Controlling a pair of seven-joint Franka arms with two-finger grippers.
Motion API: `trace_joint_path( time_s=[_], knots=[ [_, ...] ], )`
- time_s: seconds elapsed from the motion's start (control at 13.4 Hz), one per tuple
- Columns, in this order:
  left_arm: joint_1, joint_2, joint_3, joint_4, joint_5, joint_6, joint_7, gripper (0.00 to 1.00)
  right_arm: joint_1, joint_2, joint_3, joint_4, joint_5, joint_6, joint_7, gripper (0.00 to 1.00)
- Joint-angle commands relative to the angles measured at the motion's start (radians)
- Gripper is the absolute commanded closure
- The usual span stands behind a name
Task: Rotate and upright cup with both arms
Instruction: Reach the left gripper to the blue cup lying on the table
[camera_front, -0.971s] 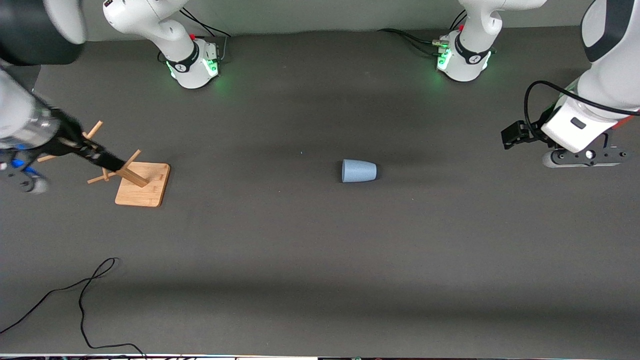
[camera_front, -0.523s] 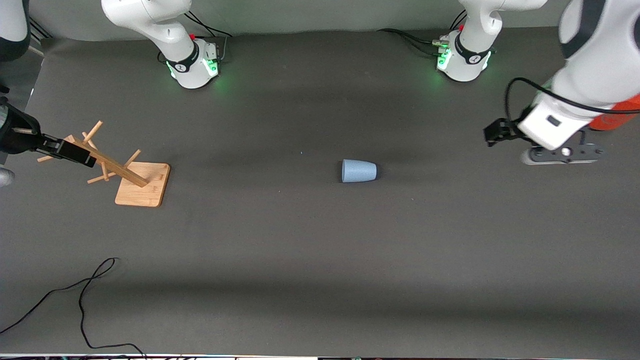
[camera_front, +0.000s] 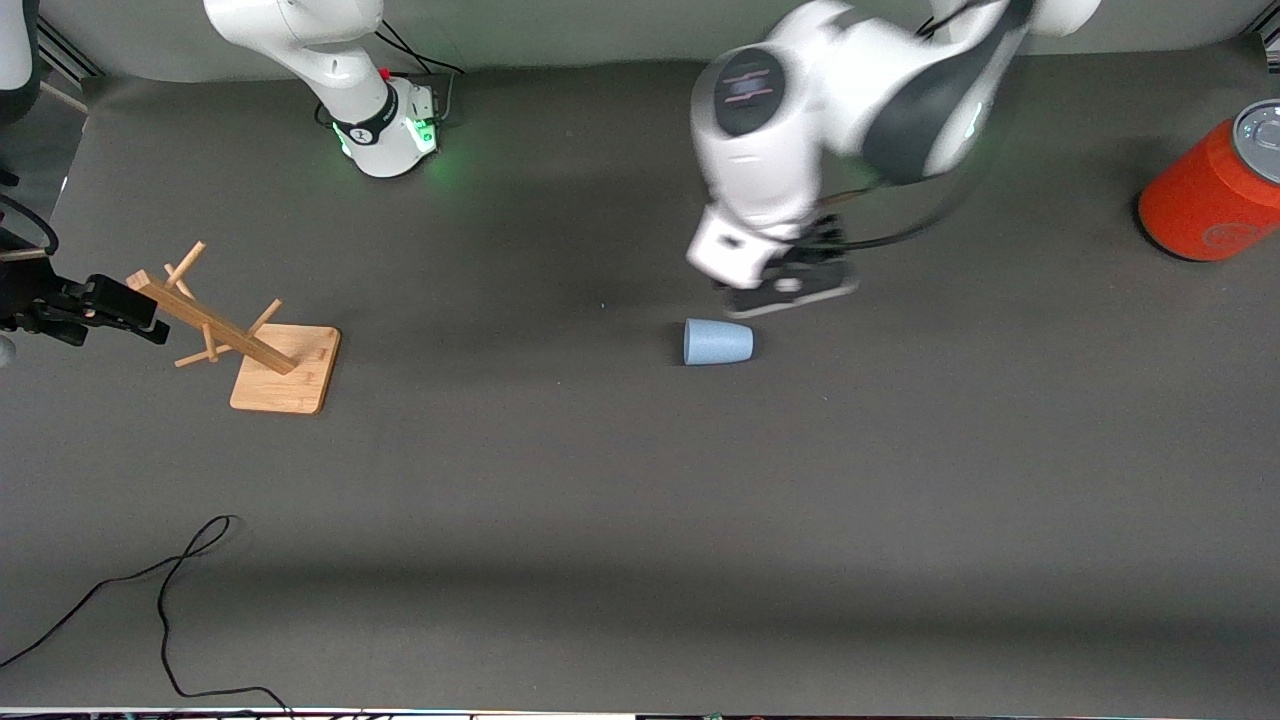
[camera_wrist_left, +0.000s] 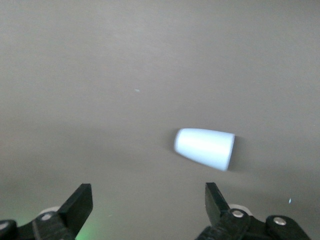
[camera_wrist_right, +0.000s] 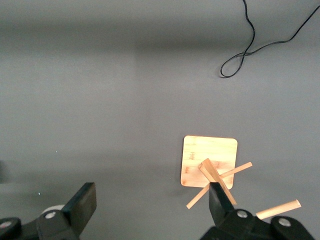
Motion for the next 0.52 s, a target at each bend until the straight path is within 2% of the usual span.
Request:
trace_joint_path(
  time_s=[0.0, 0.15, 0.3, 0.45],
  knots=[
    [-0.155, 0.286, 0.019, 0.248, 0.110, -0.060, -0.175, 0.00, -0.014, -0.014, 0.016, -0.015, -0.029, 0.017, -0.028, 0.00],
    [-0.220, 0.375, 0.024, 0.275, 0.159, -0.043, -0.206, 0.00, -0.014, -0.014, 0.016, -0.015, -0.029, 0.017, -0.028, 0.00],
    [-0.246, 0.423, 0.022, 0.273, 0.238, -0.033, -0.186, 0.00, -0.023, -0.014, 0.018, -0.017, -0.029, 0.017, -0.028, 0.00],
    [-0.263, 0.444, 0.022, 0.269, 0.317, -0.040, -0.050, 0.00, -0.049, -0.013, 0.038, -0.017, -0.028, 0.017, -0.030, 0.00]
  ],
)
